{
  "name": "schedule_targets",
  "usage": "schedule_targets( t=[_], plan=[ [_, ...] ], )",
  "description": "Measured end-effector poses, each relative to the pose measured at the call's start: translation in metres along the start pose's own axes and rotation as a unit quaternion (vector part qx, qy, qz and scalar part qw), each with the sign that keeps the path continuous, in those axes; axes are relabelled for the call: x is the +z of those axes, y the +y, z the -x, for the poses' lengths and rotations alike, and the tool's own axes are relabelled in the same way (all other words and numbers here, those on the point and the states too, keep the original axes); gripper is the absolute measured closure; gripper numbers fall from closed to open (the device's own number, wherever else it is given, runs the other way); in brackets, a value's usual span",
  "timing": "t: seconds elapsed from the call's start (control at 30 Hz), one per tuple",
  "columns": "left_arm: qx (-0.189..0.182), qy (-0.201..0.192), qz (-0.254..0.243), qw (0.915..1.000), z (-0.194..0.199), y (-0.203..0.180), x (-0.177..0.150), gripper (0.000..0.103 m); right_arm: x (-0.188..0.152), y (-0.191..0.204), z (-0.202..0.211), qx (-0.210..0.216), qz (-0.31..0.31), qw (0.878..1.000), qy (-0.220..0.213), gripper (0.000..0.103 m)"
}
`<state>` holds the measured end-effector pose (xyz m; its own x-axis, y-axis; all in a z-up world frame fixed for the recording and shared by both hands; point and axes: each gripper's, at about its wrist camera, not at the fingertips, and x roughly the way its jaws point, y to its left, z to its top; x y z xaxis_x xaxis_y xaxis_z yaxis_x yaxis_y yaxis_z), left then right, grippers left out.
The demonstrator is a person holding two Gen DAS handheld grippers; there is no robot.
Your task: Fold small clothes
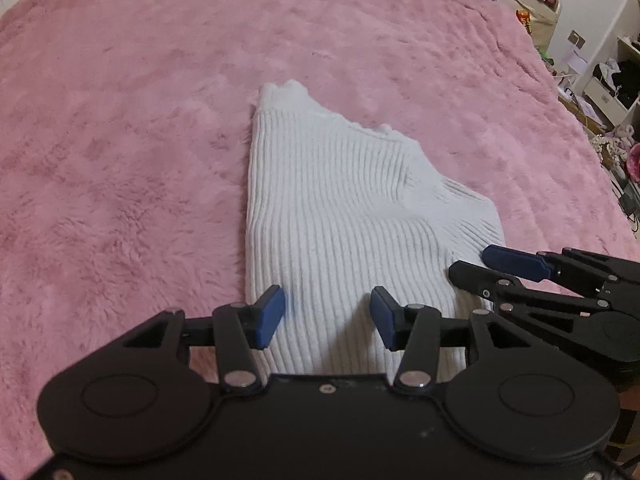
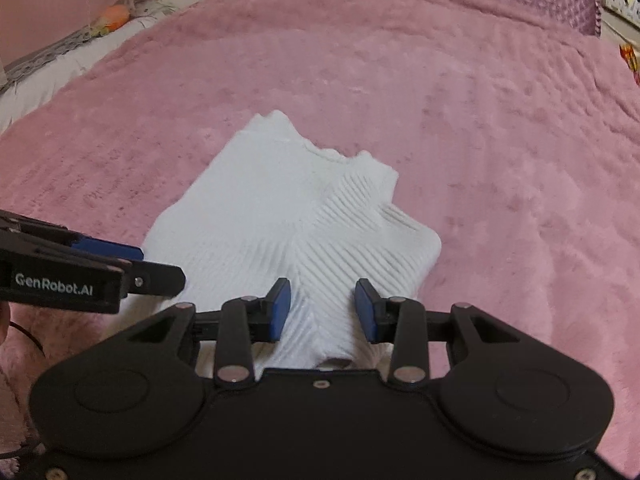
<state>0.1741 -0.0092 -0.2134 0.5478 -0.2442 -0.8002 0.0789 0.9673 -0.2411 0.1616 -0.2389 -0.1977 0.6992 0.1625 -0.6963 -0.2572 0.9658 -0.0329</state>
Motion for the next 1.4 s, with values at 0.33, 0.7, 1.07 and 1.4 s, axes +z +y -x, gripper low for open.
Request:
schedule_targets(
  t=[0.33,0.7,1.07,1.4],
  plan=[
    [0.000,-0.023,0.002,0.9997,0.013,0.001,0.007,0.051,0.022,-0.002,0.000,0.010,0.002,0.999,-0.039,0.065],
    [0.020,-0.008,-0.016,0.9996,-0.004,-0.006,0.011,0.050,0.075,-0.013,-0.079,-0.022,0.003,1.000,-0.006,0.068],
    [0.024,-0.006,-0.018,0.9995,-0.009,-0.006,0.011,0.049,0.071,-0.019,-0.103,-0.023,-0.015,0.999,0.024,0.066],
    [0.024,-0.029,-0.031,0.9988,0.022,-0.016,0.007,0.049,0.054,-0.005,-0.005,-0.010,-0.024,0.998,-0.061,0.067]
  ],
)
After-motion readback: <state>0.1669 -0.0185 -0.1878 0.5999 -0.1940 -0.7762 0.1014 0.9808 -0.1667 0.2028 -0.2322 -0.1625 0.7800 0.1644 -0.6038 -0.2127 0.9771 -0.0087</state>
